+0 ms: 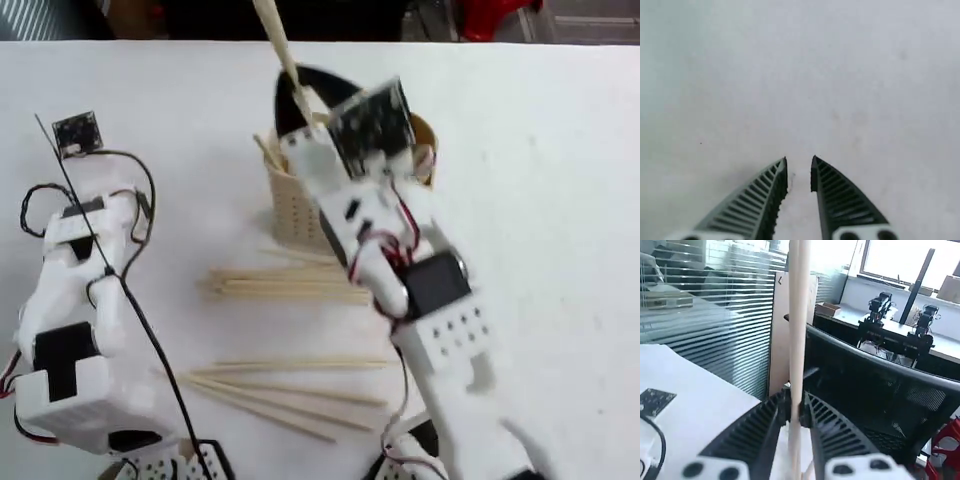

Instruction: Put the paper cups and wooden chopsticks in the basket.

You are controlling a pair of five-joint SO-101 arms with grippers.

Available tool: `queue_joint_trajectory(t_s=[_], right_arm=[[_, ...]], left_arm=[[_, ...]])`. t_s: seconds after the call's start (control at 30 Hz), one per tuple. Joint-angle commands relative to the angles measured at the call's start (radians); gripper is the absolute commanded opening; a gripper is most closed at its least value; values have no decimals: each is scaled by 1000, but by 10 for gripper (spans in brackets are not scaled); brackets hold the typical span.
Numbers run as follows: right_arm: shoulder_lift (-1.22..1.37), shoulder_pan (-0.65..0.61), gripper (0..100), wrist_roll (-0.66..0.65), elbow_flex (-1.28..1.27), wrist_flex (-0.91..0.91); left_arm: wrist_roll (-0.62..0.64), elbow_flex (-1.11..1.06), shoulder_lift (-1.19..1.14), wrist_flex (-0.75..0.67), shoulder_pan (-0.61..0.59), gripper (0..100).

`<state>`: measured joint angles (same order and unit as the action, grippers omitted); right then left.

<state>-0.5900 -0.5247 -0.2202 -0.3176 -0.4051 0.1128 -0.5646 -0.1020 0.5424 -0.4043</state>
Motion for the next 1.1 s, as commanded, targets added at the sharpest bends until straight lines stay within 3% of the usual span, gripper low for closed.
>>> queue_joint_trajectory(t_s=[0.0,0.17,0.4,0.97,1.07], right_arm=[[117,2,17,18,198,30],[220,7,17,15,224,31],[228,41,17,15,35,168],[73,77,22,20,-210,163],[35,77,70,23,-261,163]], left_arm=[[5,46,7,-6,13,101],[5,51,7,-6,15,101],[5,48,7,-6,31,101],[5,44,7,-6,33,101],[5,44,7,-6,33,101]])
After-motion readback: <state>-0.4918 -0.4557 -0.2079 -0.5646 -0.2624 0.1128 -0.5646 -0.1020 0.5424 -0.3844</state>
